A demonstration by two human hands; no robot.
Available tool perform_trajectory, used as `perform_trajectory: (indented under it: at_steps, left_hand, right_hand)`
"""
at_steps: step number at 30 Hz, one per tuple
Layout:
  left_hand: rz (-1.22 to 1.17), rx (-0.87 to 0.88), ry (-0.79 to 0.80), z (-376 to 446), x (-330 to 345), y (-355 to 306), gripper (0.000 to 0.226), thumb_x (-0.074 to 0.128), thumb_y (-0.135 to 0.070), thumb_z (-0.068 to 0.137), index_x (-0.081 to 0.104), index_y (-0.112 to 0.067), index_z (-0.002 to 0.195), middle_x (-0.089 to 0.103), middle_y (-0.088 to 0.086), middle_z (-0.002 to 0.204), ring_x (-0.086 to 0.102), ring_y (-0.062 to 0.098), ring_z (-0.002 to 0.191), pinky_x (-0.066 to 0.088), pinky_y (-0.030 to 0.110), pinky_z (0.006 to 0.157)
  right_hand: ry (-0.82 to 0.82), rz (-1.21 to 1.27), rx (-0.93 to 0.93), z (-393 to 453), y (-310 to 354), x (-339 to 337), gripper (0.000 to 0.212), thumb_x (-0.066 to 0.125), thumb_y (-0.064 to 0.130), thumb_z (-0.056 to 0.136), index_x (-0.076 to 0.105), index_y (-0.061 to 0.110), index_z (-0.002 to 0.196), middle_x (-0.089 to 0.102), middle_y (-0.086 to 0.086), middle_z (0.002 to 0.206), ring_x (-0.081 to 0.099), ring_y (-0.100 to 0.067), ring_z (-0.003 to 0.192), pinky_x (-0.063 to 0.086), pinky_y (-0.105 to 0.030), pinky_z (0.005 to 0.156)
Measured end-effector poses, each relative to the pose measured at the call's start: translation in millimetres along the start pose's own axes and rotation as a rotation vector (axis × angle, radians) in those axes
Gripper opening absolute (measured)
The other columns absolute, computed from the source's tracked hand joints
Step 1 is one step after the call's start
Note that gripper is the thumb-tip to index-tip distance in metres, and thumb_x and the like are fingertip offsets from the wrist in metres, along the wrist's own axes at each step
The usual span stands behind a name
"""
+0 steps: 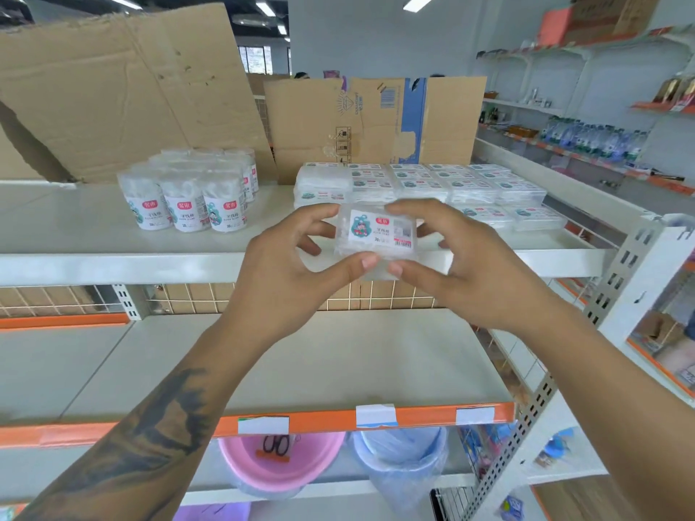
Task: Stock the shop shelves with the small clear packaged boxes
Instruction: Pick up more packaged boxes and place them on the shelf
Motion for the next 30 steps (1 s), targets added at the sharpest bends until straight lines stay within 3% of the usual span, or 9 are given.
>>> perform_trajectory:
  at_steps: [3,5,7,14,30]
  left_hand:
    - [0.378,0.043,-0.075,-2,-3,17,0.068,0.064,-0.075,0.083,0.057,-0.034,0.138,0.068,-0.014,0.122,0.061,0.013,0.113,0.043,0.030,0.101]
    - [0.663,0.153,-0.109,-7,-2,33,0.066,0.053,-0.070,0.090,0.058,-0.026,0.139,0.066,-0.003,0.129,0.059,0.025,0.121,0.036,0.045,0.110]
    - [0.766,0.169,-0.069,-13,2,49,0.068,0.049,-0.069,0.092,0.056,-0.023,0.141,0.063,0.000,0.135,0.055,0.027,0.128,0.028,0.052,0.118]
    - [0.942,0.272,-0.053,-19,10,70,0.071,0.050,-0.065,0.095,0.049,-0.017,0.147,0.056,0.006,0.133,0.051,0.034,0.125,0.021,0.056,0.120]
    - [0.975,0.291,-0.051,-20,11,71,0.076,0.051,-0.066,0.093,0.046,-0.015,0.150,0.054,0.009,0.134,0.049,0.036,0.127,0.024,0.059,0.118]
  right_hand:
    - [0.035,-0.121,0.028,24,-18,-6,0.059,0.062,0.045,0.098,0.033,0.047,0.150,0.047,0.013,0.152,0.048,-0.016,0.133,0.042,-0.043,0.110]
    - [0.043,-0.163,0.065,40,-32,-5,0.060,0.058,0.047,0.100,0.029,0.048,0.152,0.044,0.008,0.155,0.042,-0.022,0.138,0.036,-0.046,0.113]
    - [0.061,-0.242,0.081,54,-46,-2,0.058,0.055,0.048,0.101,0.029,0.047,0.153,0.042,0.007,0.157,0.038,-0.026,0.140,0.032,-0.048,0.115]
    - [0.139,-0.361,0.106,74,-67,6,0.043,0.046,0.048,0.105,0.041,0.051,0.147,0.044,0.019,0.152,0.032,-0.019,0.140,0.020,-0.043,0.113]
    - [0.198,-0.431,0.129,89,-70,15,0.047,0.044,0.048,0.105,0.036,0.046,0.151,0.036,0.013,0.160,0.030,-0.022,0.148,0.020,-0.049,0.116]
Point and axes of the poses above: each hand's wrist, its own z-axis towards the middle knuckle, its own x-axis out of the palm, y = z × x, the point moved 1 cm from there along z, towards the middle knuckle
